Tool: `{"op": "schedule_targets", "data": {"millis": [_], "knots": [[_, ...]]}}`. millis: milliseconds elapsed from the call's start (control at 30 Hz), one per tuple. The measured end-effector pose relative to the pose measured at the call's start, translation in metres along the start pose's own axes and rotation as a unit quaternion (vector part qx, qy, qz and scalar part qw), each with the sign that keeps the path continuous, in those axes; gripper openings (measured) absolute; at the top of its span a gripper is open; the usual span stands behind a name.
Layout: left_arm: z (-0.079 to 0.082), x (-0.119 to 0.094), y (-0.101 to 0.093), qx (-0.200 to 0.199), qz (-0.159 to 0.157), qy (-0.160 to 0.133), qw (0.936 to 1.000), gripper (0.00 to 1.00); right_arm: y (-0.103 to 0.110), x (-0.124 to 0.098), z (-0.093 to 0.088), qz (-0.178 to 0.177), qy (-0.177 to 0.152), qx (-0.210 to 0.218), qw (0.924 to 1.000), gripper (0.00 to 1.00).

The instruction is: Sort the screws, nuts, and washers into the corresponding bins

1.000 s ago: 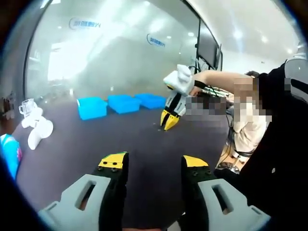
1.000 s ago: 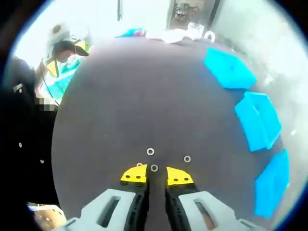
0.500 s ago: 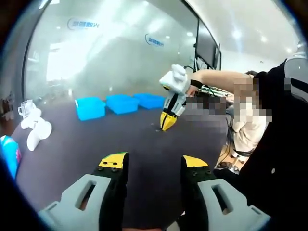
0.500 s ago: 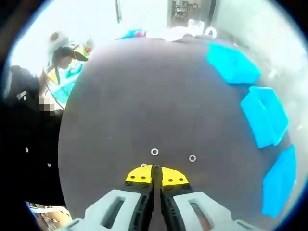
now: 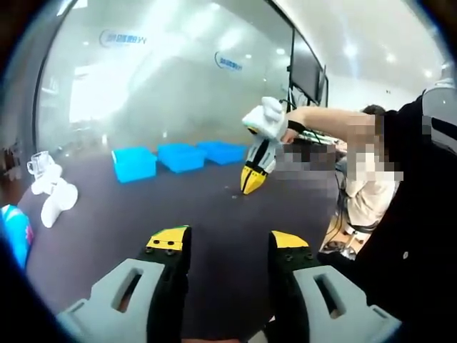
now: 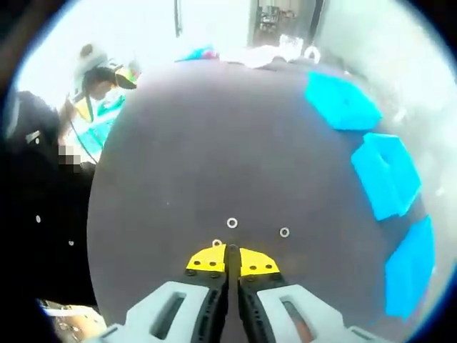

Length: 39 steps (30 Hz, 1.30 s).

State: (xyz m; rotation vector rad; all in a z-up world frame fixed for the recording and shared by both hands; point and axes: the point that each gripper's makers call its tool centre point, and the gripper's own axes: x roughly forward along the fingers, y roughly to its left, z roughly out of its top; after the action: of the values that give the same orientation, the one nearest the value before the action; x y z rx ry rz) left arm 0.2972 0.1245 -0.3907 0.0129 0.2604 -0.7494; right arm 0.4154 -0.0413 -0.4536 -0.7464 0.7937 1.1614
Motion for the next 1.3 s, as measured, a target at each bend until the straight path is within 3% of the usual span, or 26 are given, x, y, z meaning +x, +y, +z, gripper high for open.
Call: {"op": "schedule_targets", "data": {"millis": [167, 300, 433, 567, 800, 967, 1167, 1300], "knots": [[0.005, -0.001, 0.004, 0.0, 0.007, -0.006, 1.0, 0.42, -0.002, -0.014, 0.007, -0.029, -0.063, 0.026, 0.9972, 0.01], [0.01, -0.002, 0.007, -0.001, 0.013, -0.013, 0.9998, 0.42, -0.003, -0.026, 0.013, -0.06, -0.122, 0.04, 0.99, 0.01], [0.017, -0.004, 0.012, -0.002, 0.023, -0.026, 0.9994, 0.42, 0.001, -0.041, 0.023, -0.09, -0.211, 0.051, 0.9719, 0.01], [0.023, -0.006, 0.016, -0.003, 0.033, -0.036, 0.9988, 0.42, 0.003, -0.058, 0.03, -0.125, -0.289, 0.075, 0.9462, 0.01], [0.029, -0.008, 0.018, -0.003, 0.041, -0.046, 0.9981, 0.42, 0.009, -0.085, 0.042, -0.182, -0.376, 0.097, 0.9037, 0.01], [0.033, -0.009, 0.019, -0.006, 0.046, -0.052, 0.9975, 0.42, 0.011, -0.098, 0.047, -0.214, -0.41, 0.103, 0.8806, 0.01], [0.035, -0.01, 0.022, -0.006, 0.05, -0.056, 0.9971, 0.42, 0.005, -0.107, 0.053, -0.241, -0.432, 0.111, 0.8622, 0.01], [0.036, -0.011, 0.024, -0.008, 0.054, -0.058, 0.9968, 0.42, -0.012, -0.118, 0.057, -0.262, -0.44, 0.117, 0.8506, 0.01]]}}
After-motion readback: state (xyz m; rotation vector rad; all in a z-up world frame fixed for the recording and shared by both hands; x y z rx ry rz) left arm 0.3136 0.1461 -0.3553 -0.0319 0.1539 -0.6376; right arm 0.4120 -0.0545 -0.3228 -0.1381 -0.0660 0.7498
